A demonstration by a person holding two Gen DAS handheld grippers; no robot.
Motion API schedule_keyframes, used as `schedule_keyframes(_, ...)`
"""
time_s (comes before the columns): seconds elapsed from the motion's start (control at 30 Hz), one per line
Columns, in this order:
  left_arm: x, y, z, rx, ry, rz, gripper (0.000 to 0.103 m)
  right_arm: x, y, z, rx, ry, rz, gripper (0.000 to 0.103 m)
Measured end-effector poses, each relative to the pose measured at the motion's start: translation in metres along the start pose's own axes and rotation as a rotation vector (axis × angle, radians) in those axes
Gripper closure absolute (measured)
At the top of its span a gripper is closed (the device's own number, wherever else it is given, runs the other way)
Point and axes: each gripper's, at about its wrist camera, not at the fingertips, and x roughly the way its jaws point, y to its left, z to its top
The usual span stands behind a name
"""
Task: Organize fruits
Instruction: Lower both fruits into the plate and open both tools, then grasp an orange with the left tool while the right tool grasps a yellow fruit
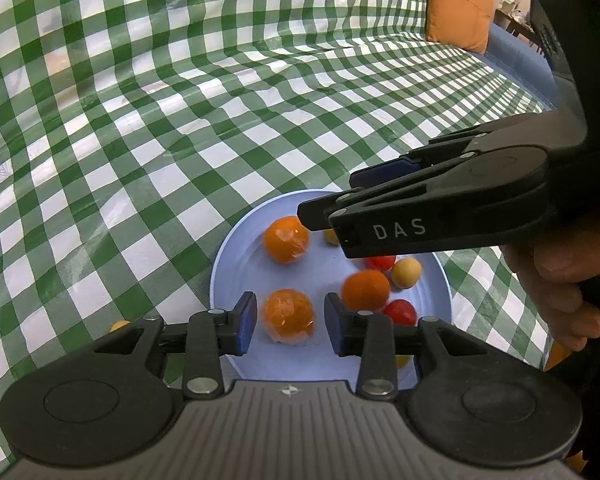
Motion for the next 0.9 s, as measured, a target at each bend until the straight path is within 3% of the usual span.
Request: schedule_keyframes(0.9, -0.005, 0.023, -0.004, -0.091, 0.026, 0.096, 0.062, -0.003, 0.009, 0.006, 0.006, -0.016, -0.003, 0.05)
